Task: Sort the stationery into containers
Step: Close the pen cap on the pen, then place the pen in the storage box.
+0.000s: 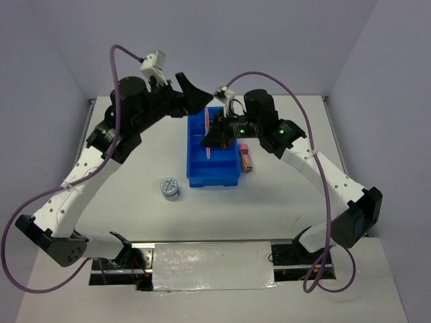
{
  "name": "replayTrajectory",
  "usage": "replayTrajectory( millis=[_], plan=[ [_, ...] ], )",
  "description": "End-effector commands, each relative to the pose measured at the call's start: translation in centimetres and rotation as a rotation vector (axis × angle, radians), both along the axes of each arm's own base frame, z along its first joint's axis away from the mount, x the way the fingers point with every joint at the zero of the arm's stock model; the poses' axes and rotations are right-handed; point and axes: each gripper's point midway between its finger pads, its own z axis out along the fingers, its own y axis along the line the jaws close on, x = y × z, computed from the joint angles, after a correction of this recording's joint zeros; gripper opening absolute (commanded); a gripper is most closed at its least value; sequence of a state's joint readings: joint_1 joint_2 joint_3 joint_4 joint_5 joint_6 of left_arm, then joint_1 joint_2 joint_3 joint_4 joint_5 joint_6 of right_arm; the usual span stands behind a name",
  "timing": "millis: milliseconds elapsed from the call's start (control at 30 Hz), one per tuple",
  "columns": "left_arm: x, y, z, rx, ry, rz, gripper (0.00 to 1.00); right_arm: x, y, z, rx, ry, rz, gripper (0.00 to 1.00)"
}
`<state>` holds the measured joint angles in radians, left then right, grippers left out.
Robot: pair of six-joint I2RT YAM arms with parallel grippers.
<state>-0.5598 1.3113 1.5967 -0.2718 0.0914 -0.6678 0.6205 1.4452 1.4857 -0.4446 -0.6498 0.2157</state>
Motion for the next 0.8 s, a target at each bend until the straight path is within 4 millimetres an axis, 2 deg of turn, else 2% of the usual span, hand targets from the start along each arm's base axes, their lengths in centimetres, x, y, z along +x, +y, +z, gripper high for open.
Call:
replayTrajectory(
  millis=[0, 33, 133, 233, 267, 300, 333, 367, 400, 467, 500, 567, 600, 633, 667, 700, 733, 767],
  plan=[
    [-0.1, 4.5, 6.0, -0.073, -0.018, 0.151, 0.99, 1.5, 0.1, 1.7, 0.08, -0.112, -0.07, 0.0],
    [0.9, 6.7, 6.5, -0.083, -0.011, 0.265, 0.99, 1.8, -0.1, 1.3, 0.082, -0.086, -0.098, 0.0],
    [0.6, 10.3, 5.7, -0.08, 0.051, 0.432, 0.99, 3.2, -0.3, 0.3, 0.082, -0.027, -0.17, 0.0],
    [-1.1, 12.7, 3.0, -0.063, 0.103, 0.517, 0.99, 6.8, -1.3, -1.1, 0.078, 0.096, -0.432, 0.0],
    [-1.5, 13.2, 2.4, -0.06, 0.105, 0.537, 0.99, 9.3, -3.3, -2.4, 0.048, 0.123, -0.642, 0.0],
    [-2.5, 13.8, 1.2, -0.055, 0.11, 0.541, 0.99, 10.3, -4.4, -3.5, 0.043, 0.185, -0.765, 0.0],
    [-2.9, 14.0, 0.7, -0.055, 0.111, 0.541, 0.99, 11.4, -5.0, -5.2, 0.071, 0.306, -0.903, 0.0],
    [-3.7, 14.2, -0.5, -0.046, 0.121, 0.528, 0.99, 12.6, -6.1, -6.1, 0.07, 0.334, -1.005, 0.0],
    [-4.1, 14.2, -0.9, -0.04, 0.122, 0.518, 0.99, 13.6, -5.7, -7.5, 0.092, 0.406, -1.06, 0.0],
    [-4.7, 14.0, -2.0, -0.022, 0.131, 0.489, 0.99, 14.6, -5.4, -8.2, 0.111, 0.468, -1.135, 0.01],
    [-5.3, 13.9, -2.8, -0.008, 0.14, 0.469, 0.99, 15.7, -5.5, -7.2, 0.152, 0.468, -1.182, 0.0],
    [-6.0, 13.8, -3.6, 0.008, 0.147, 0.447, 0.99, 17.0, -5.0, -8.8, 0.167, 0.525, -1.253, 0.0],
    [-6.3, 13.7, -3.9, 0.011, 0.15, 0.431, 0.99, 17.9, -5.0, -7.8, 0.194, 0.533, -1.281, 0.0],
    [-6.8, 13.8, -4.5, 0.014, 0.157, 0.427, 0.99, 18.6, -4.9, -9.8, 0.16, 0.562, -1.33, 0.0],
    [-7.1, 13.8, -5.0, 0.021, 0.164, 0.421, 0.99, 19.0, -5.4, -9.6, 0.17, 0.59, -1.406, 0.0],
    [-7.5, 14.0, -5.3, 0.023, 0.168, 0.417, 0.99, 19.2, -5.8, -10.4, 0.156, 0.613, -1.45, 0.0],
    [-7.8, 14.0, -5.5, 0.023, 0.174, 0.411, 0.99, 19.1, -6.1, -12.6, 0.133, 0.679, -1.526, 0.0],
    [-8.1, 14.1, -6.0, 0.033, 0.189, 0.412, 0.99, 19.3, -5.8, -13.0, 0.147, 0.707, -1.542, 0.0]
  ],
)
